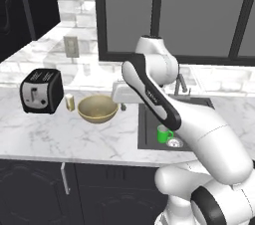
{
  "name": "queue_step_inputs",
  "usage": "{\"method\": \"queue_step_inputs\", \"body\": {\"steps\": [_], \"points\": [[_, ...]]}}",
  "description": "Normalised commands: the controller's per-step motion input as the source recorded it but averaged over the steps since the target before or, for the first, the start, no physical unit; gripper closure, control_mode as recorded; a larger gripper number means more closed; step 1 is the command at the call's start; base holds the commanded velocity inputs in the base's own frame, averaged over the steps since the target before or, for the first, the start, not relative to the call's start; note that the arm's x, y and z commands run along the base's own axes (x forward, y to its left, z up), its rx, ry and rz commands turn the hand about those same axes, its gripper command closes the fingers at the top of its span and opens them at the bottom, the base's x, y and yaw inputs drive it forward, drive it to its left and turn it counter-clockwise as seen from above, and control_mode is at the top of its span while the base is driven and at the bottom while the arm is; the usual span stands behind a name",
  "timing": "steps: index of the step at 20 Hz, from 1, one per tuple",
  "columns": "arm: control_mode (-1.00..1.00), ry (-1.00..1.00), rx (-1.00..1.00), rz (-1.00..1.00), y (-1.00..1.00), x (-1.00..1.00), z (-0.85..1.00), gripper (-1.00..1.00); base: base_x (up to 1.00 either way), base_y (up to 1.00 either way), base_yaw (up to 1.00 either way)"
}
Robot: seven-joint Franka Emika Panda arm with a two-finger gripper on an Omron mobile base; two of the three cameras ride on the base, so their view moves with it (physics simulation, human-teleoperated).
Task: Pick the mug and place it in the sink. Pick the bowl and place it in the open cabinet and then close the cabinet.
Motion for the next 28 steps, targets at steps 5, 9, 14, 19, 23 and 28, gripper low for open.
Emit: {"method": "queue_step_inputs", "body": {"steps": [5,9,14,19,23,28], "points": [[1.00,0.00,0.00,0.00,0.00,0.00,0.00,-1.00,0.34,0.00,0.08],[1.00,0.00,0.00,0.00,0.00,0.00,0.00,-1.00,0.08,-0.05,0.00],[1.00,0.00,0.00,0.00,0.00,0.00,0.00,-1.00,0.14,0.00,0.00],[1.00,0.00,0.00,0.00,0.00,0.00,0.00,-1.00,0.69,0.20,0.00],[1.00,0.00,0.00,0.00,0.00,0.00,0.00,-1.00,0.59,0.71,0.00],[1.00,0.00,0.00,0.00,0.00,0.00,0.00,-1.00,0.38,0.56,0.00]]}}
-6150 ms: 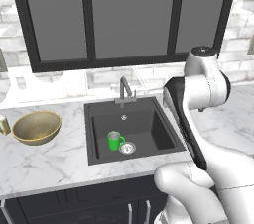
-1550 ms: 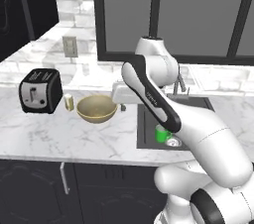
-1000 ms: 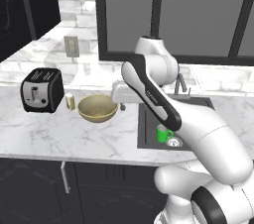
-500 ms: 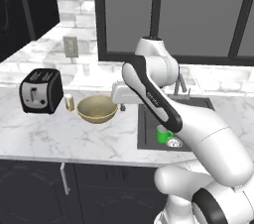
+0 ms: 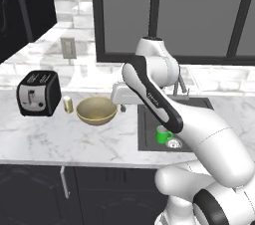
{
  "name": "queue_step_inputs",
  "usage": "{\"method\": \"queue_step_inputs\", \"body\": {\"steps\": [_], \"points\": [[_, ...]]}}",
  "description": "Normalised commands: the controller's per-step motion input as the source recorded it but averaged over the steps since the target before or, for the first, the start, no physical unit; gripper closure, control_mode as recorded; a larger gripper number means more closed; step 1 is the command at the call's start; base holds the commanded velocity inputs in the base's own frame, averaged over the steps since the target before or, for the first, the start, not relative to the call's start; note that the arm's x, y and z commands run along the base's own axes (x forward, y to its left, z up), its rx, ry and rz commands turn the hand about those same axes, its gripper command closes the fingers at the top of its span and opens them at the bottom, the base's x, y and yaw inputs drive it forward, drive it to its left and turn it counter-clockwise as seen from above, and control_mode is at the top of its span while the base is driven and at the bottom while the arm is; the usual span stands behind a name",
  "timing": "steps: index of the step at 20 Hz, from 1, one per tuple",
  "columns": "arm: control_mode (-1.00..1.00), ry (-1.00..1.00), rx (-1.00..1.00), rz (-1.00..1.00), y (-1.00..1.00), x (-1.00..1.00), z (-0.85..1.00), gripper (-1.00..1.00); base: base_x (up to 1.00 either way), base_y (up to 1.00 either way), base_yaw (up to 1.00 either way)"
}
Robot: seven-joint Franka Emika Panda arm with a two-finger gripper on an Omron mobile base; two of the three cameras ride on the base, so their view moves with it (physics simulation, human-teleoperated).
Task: Pick the mug and place it in the sink. Pick the bowl and place it in the open cabinet and then close the cabinet.
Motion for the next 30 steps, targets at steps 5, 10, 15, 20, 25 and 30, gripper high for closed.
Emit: {"method": "queue_step_inputs", "body": {"steps": [5,10,15,20,25,30], "points": [[1.00,0.00,0.00,0.00,0.00,0.00,0.00,-1.00,0.28,1.00,0.00],[1.00,0.00,0.00,0.00,0.00,0.00,0.00,-1.00,0.25,1.00,0.00],[1.00,0.00,0.00,0.00,0.00,0.00,0.00,-1.00,0.17,1.00,0.00],[1.00,0.00,0.00,0.00,0.00,0.00,0.00,-1.00,0.27,0.94,0.00],[1.00,0.00,0.00,0.00,0.00,0.00,0.00,-1.00,0.20,0.89,0.00],[1.00,0.00,0.00,0.00,0.00,0.00,0.00,-1.00,0.00,1.00,0.00]]}}
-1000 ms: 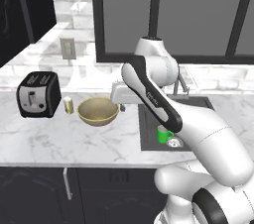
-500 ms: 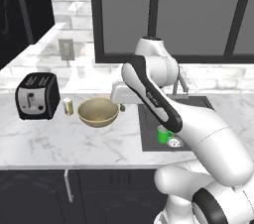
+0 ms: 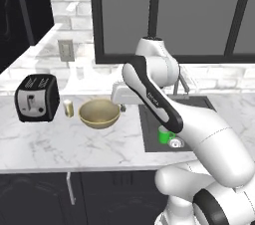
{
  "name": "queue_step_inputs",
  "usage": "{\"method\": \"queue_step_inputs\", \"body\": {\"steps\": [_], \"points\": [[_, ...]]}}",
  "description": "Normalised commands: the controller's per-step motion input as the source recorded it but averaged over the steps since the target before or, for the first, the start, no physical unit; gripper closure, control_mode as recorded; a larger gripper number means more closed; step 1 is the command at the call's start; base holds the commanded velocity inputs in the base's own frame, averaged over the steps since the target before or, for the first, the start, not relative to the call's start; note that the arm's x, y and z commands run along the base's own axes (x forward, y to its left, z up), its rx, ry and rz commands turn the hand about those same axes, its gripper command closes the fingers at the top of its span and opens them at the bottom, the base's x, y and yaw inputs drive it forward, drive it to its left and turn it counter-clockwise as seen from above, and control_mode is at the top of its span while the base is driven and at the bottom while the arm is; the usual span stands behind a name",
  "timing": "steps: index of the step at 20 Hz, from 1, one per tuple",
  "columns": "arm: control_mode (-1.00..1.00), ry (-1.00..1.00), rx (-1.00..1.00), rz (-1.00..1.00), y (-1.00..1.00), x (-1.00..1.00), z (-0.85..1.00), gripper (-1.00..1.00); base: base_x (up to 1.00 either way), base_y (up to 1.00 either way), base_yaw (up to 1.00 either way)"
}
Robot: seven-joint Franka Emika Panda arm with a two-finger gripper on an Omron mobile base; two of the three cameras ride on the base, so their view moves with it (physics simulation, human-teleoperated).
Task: Pick the mug and place it in the sink. Pick the bowl and place it in the open cabinet and then close the cabinet.
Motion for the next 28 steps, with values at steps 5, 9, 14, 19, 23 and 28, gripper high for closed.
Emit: {"method": "queue_step_inputs", "body": {"steps": [5,9,14,19,23,28], "points": [[1.00,0.00,0.00,0.00,0.00,0.00,0.00,-1.00,0.00,1.00,0.00],[1.00,0.00,0.00,0.00,0.00,0.00,0.00,-1.00,-0.01,1.00,0.00],[1.00,0.00,0.00,0.00,0.00,0.00,0.00,-1.00,-0.30,0.98,-0.01],[1.00,0.00,0.00,0.00,0.00,0.00,0.00,-1.00,0.18,0.02,-0.03],[1.00,0.00,0.00,0.00,0.00,0.00,0.00,-1.00,0.09,-0.71,-0.01],[1.00,0.00,0.00,0.00,0.00,0.00,0.00,-1.00,0.04,-0.74,0.00]]}}
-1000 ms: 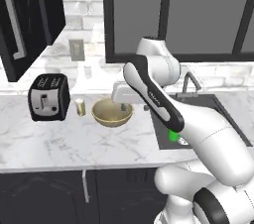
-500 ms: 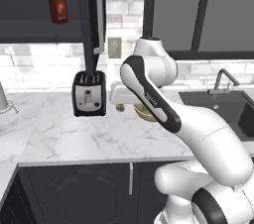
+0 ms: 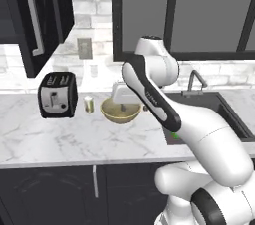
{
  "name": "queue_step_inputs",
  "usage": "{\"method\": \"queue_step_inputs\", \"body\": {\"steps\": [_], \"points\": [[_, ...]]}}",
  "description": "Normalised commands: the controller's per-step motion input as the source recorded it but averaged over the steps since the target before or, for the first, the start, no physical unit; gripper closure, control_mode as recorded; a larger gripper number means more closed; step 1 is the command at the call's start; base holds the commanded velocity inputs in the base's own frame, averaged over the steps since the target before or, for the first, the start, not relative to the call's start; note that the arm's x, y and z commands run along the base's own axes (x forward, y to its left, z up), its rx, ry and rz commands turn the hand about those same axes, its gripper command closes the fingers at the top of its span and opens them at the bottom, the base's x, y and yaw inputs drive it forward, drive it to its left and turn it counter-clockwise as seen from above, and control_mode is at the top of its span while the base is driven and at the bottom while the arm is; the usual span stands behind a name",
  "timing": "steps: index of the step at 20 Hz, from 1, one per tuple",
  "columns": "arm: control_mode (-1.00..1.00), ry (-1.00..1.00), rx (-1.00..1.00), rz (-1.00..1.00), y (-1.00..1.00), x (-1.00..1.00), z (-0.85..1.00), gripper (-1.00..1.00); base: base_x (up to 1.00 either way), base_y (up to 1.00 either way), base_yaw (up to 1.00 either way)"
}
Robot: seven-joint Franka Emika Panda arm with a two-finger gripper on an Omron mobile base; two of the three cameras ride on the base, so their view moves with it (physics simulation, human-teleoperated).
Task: Pick the mug and place it in the sink. Pick the bowl and place it in the open cabinet and then close the cabinet.
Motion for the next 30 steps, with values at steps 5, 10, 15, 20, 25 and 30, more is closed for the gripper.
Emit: {"method": "queue_step_inputs", "body": {"steps": [5,10,15,20,25,30], "points": [[1.00,0.00,0.00,0.00,0.00,0.00,0.00,-1.00,0.22,-0.23,0.00],[1.00,0.00,0.00,0.00,0.00,0.00,0.00,-1.00,0.63,-0.02,0.00],[1.00,0.00,0.00,0.00,0.00,0.00,0.00,-1.00,0.91,-0.07,0.00],[1.00,0.00,0.00,0.00,0.00,0.00,0.00,-1.00,0.90,-0.22,-0.01],[-1.00,0.01,0.02,-0.01,-0.05,0.13,-0.04,-1.00,0.68,-0.05,-0.02],[-1.00,0.05,0.08,-0.01,-0.75,0.28,-0.16,-1.00,0.00,0.00,0.00]]}}
